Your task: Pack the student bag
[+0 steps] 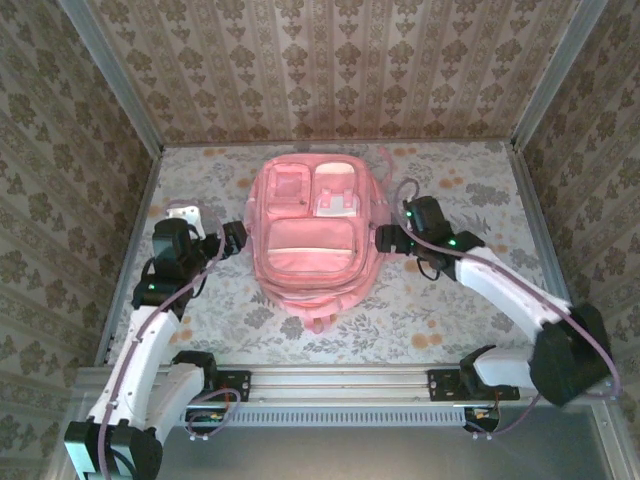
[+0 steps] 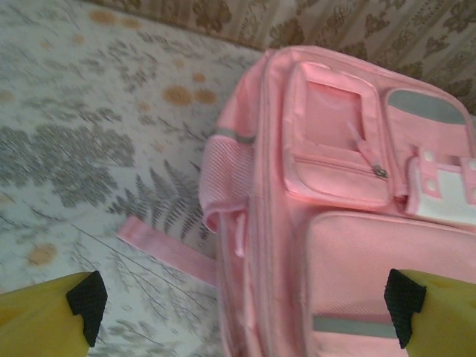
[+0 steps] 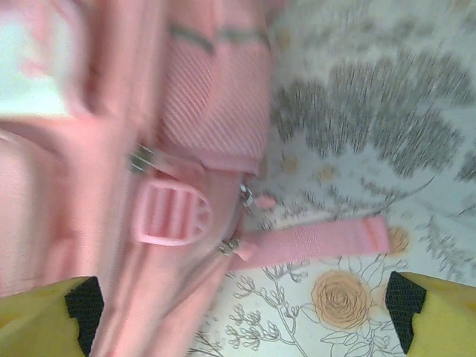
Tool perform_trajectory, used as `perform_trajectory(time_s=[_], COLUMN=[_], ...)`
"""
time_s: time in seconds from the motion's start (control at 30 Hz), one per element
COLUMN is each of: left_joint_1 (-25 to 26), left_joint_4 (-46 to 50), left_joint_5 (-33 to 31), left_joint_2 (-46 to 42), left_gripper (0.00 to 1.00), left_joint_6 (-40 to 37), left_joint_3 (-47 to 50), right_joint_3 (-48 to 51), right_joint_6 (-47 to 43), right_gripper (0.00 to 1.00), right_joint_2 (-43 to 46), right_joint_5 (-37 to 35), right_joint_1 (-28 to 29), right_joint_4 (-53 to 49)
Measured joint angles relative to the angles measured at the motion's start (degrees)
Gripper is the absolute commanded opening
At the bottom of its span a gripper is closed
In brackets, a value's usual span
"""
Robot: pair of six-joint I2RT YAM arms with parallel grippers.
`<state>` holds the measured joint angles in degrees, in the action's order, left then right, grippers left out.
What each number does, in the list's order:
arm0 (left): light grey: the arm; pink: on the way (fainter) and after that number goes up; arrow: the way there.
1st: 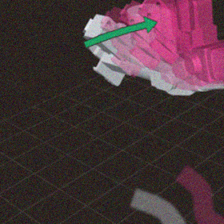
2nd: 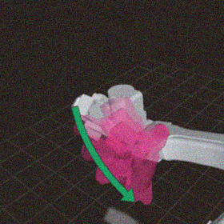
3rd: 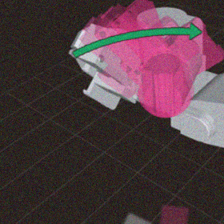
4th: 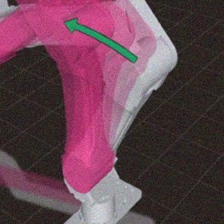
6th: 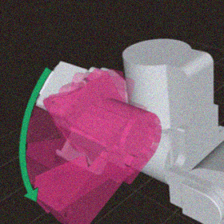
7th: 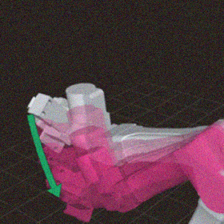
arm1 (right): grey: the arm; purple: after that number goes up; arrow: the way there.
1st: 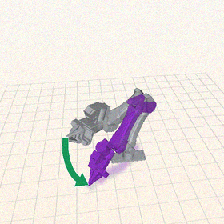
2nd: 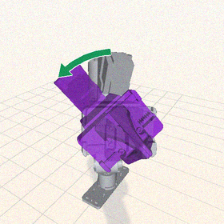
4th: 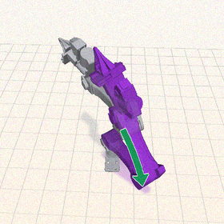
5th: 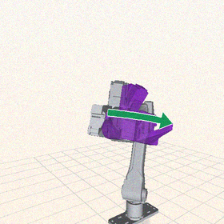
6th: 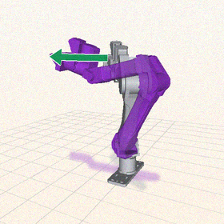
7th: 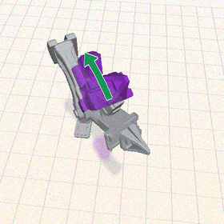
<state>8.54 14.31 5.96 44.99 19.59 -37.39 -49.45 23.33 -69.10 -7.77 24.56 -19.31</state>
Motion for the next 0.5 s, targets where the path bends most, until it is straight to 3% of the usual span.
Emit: perform_trajectory(time_s=[0.2,0.5], left_joint_1=[-1.46,-5.97], left_joint_4=[-11.56,-28.89], left_joint_5=[-6.45,-11.47], left_joint_2=[0.7,14.43], left_gripper=[1.0,1.0], left_joint_6=[-8.15,-16.2], left_joint_3=[8.22,11.47], right_joint_3=[5.25,16.04], right_joint_6=[-1.27,-15.1], right_gripper=[0.99,1.0], right_joint_2=[12.85,12.92], right_joint_5=[-5.53,-12.11], right_joint_1=[0.24,0.24], right_joint_4=[8.26,26.91])
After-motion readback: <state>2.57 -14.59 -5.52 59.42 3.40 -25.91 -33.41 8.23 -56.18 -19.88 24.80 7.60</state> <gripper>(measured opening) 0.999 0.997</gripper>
